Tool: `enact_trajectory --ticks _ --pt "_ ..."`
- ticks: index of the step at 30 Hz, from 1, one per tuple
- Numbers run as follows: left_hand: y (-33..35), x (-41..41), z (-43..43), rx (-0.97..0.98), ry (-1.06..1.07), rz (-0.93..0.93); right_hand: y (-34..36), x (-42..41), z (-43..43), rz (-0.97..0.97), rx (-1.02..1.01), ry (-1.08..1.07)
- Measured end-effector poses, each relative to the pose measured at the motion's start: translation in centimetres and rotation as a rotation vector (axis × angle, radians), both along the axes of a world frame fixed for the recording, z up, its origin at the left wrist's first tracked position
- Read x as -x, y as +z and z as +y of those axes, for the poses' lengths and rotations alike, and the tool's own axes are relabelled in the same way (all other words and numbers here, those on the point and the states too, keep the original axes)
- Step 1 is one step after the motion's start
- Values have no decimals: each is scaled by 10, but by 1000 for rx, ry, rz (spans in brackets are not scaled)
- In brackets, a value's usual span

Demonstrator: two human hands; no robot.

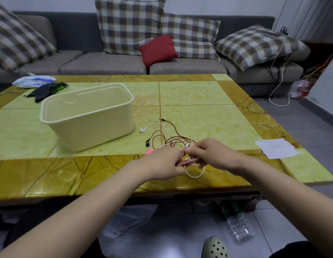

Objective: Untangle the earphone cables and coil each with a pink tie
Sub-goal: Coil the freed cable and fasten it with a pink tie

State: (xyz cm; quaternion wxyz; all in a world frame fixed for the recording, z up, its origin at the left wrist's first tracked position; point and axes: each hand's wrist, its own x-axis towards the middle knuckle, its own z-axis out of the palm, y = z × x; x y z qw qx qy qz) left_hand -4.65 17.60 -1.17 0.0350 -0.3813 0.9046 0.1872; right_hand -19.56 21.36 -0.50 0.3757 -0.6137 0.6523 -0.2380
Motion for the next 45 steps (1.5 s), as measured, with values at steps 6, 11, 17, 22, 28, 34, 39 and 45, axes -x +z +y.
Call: enact_trajectory --ticks 6,11,17,22,28,34,39,45 --pt "-10 -12 -1 -368 -50 159 -8 1 2 39 -22 25" --pt "-20 -21 1 -540 -32 270 -8 -2 5 109 1 57" --pt "-34 -35 1 -545 -55 240 -19 -14 26 739 603 407" --pt "-33 -38 1 -548 -110 194 -28 -25 28 881 492 558" --pt "-29 -36 5 -97 -73 17 -32 -23 12 620 184 493" --pt "-20 -49 2 191 16 52 -23 -30 -1 370 190 340" --pt "-12 -76 -32 107 312 230 -11 -45 -14 306 495 76" --pt "-35 -88 -68 -184 487 507 -32 -76 -42 622 458 348"
